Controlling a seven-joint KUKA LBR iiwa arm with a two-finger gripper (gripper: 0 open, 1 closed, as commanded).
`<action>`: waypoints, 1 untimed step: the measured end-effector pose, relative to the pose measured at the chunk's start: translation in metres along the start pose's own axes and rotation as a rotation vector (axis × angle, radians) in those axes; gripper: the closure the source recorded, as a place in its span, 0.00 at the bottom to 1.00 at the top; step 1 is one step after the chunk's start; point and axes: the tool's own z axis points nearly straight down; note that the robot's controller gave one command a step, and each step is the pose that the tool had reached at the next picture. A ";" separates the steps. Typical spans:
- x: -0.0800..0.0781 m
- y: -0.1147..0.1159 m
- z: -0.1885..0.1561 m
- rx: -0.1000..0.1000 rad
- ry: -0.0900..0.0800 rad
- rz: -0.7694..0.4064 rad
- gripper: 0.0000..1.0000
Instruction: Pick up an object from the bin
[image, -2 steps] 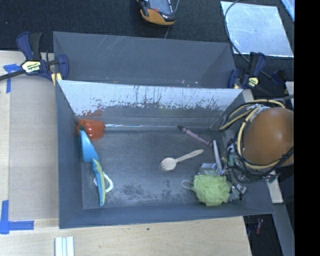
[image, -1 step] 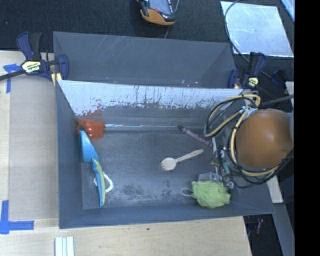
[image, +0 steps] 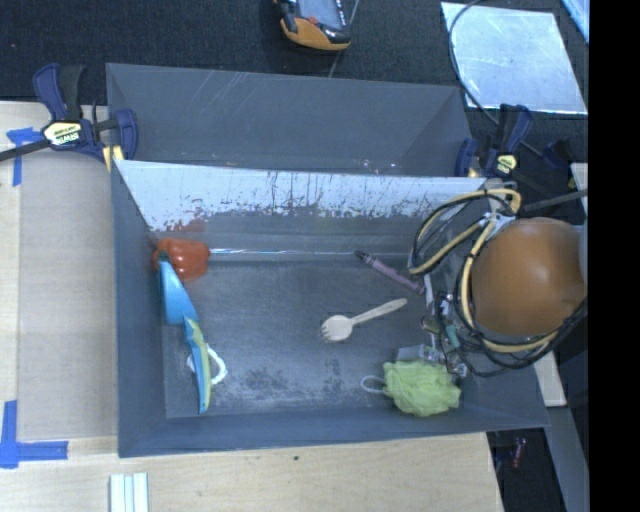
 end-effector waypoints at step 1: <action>0.000 0.000 -0.001 0.002 -0.001 0.000 1.00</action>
Offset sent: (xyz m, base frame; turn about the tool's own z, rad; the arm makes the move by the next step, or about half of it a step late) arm 0.0003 0.0002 0.0125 -0.0001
